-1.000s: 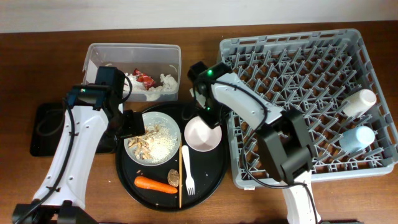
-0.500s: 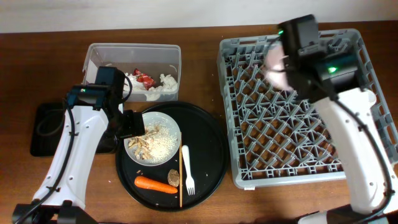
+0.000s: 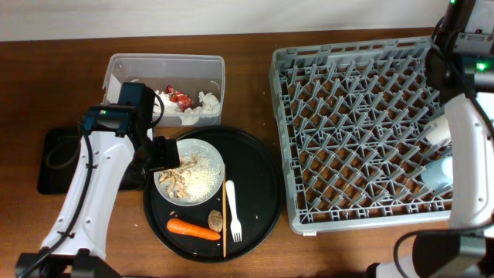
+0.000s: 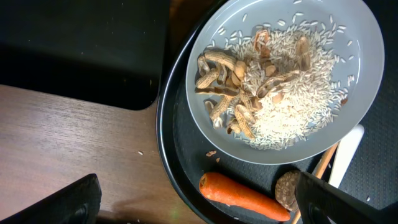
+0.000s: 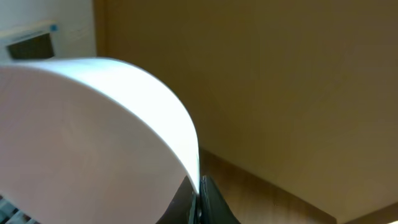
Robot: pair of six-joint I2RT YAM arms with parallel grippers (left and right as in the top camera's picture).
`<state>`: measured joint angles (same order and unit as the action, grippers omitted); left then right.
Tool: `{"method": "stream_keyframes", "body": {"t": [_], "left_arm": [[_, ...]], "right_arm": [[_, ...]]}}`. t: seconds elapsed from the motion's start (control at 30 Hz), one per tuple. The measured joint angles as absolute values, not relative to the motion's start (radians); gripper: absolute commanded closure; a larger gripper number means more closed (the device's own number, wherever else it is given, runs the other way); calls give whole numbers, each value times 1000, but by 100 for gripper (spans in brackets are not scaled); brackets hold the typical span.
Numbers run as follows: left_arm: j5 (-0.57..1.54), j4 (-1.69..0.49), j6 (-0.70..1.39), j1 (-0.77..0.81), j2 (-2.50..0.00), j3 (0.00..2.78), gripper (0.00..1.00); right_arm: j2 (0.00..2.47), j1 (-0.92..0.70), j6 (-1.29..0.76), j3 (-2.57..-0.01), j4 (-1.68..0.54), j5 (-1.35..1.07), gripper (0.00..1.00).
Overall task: Sort waste into correct bins and load items into the dishwasher rack
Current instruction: 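Carry the white saucer to the rack's back edge and stand it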
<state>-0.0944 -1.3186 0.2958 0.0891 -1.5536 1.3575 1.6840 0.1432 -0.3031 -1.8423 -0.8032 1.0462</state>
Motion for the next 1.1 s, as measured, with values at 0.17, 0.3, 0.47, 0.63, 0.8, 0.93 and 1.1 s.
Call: {"method": "stream_keyframes", "body": {"t": [0.17,0.3,0.47,0.63,0.8,0.93,1.1], "left_arm": [[-95,-1319,296,89,-1554,1357,1],[-95,-1319,296,89,-1554,1357,1],[-94,-1318,296,89,-1554,1357,1],[-94,-1312,296,89,-1554,1357,1],[-95,-1310,296,89,-1554,1357,1],[-94,-1308,296,89,-1554,1357,1],[-94,-1309,296,89,-1554,1357,1]], "right_arm": [[1887,199,-310,-1843,-793,1073,96],[2029,206,-310,-1843,-786,1075,96],[2125,206,-310,-1843,-771,1075,96],[2146,206,-314,-1843,-773,1048,96],[2146,206,-328,-1843,-817,1038,96],[2146,197,-342,-1843,-849,1031,96],[2146,148,-345,-1843,-891,1023,96]]}}
